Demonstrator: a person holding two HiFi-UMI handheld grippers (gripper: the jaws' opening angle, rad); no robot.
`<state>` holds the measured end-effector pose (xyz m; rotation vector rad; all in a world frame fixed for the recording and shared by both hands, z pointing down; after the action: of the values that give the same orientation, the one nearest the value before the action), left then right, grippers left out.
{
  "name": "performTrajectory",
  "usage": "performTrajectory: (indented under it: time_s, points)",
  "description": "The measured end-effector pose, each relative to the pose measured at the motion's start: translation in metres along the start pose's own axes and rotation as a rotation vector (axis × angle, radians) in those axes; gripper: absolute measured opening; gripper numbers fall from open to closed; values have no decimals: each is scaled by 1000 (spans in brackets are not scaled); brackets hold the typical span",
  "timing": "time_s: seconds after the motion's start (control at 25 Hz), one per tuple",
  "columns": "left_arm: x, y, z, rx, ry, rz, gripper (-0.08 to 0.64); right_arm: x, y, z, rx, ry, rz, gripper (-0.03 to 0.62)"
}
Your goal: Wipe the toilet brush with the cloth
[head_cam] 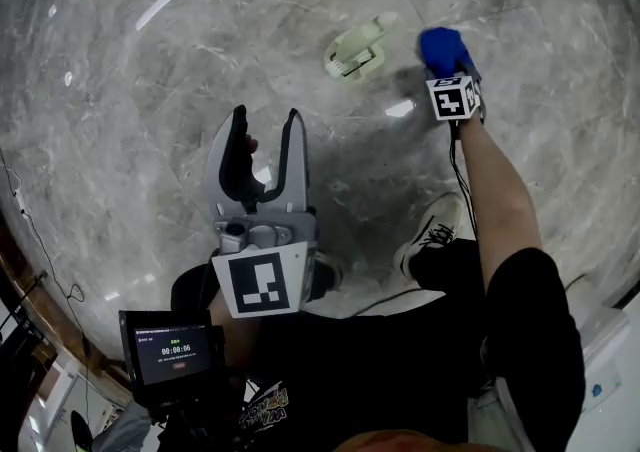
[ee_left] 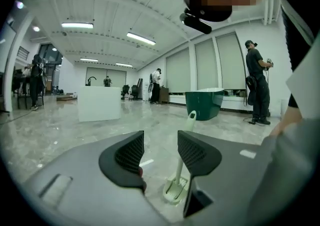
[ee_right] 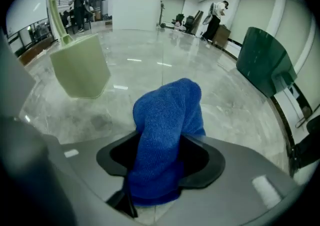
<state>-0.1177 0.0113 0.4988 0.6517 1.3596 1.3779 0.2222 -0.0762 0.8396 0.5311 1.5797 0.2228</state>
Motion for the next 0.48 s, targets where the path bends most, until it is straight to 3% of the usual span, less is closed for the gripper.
performTrajectory:
  time_s: [0.08, 0.2, 0.36, 0.48]
  points:
    - [-9, -5, -5, -22, -12, 41, 218, -6, -5, 0, 72, 54, -8, 151]
    - [-24, -6, -7, -36, -15, 66, 216, -5, -27, -9, 196, 28, 9, 119]
    - [-39, -4, -7, 0, -17, 44, 216, 23, -86, -42, 395, -241, 104, 118]
    - [-42, 4, 1, -21, 6, 13, 216, 39, -112, -66, 472, -411, 114, 118]
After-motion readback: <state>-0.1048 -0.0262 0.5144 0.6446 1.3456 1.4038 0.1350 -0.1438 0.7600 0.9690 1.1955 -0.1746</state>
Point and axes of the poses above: the fingertips, and each gripper's own axes: x backward along the fingers, z to its right, y out of its underside, the point moved 10 cm from there along x, backward along the fingers, and after that the axes turned 11 degrees about -x, right-handed, at the moved point
